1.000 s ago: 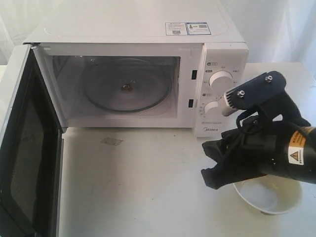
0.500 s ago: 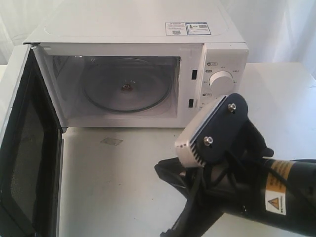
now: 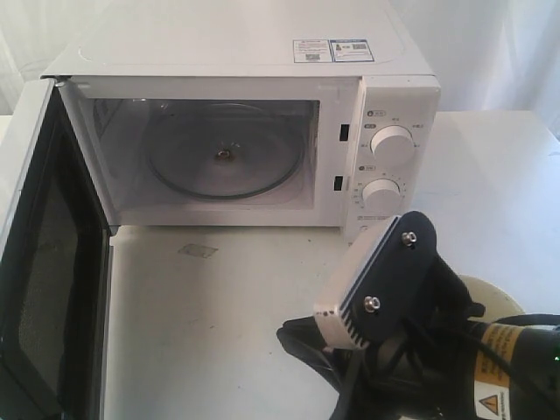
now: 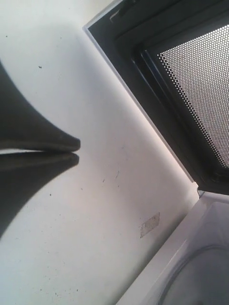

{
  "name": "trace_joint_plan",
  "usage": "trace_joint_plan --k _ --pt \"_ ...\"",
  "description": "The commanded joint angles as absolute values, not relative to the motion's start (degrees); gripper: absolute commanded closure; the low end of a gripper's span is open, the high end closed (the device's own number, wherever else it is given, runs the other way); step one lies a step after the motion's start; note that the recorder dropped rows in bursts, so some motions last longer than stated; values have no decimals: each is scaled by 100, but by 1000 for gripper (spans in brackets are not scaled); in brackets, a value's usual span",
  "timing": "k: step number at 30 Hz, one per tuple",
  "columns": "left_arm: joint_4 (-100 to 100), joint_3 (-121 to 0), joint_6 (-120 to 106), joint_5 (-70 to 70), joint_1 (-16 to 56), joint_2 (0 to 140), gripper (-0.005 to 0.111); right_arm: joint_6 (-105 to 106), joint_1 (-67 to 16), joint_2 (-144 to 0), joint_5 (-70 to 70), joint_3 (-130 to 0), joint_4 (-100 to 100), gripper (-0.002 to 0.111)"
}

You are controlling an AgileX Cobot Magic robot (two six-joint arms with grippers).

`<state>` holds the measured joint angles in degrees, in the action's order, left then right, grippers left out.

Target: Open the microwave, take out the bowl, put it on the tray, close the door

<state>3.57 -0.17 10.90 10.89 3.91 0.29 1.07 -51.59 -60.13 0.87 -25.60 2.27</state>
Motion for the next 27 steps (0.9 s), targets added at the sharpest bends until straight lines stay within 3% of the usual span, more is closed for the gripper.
trace_joint_plan --k 1,5,8,20,27 --pt "-380 0 2220 73 391 0 107 137 -5189 -5966 187 -2525 214 108" --pt "-409 0 2667 -1258 391 0 107 137 -5189 -5966 280 -2525 214 108" --pt "-389 -353 2324 -1320 391 0 107 137 -5189 -5966 280 -2525 214 108" --pt "-282 -3370 1666 3937 391 2090 107 137 -5189 -5966 252 -2525 214 108" --pt "-381 -3547 517 3833 391 3045 107 137 -5189 -5966 158 -2525 214 108"
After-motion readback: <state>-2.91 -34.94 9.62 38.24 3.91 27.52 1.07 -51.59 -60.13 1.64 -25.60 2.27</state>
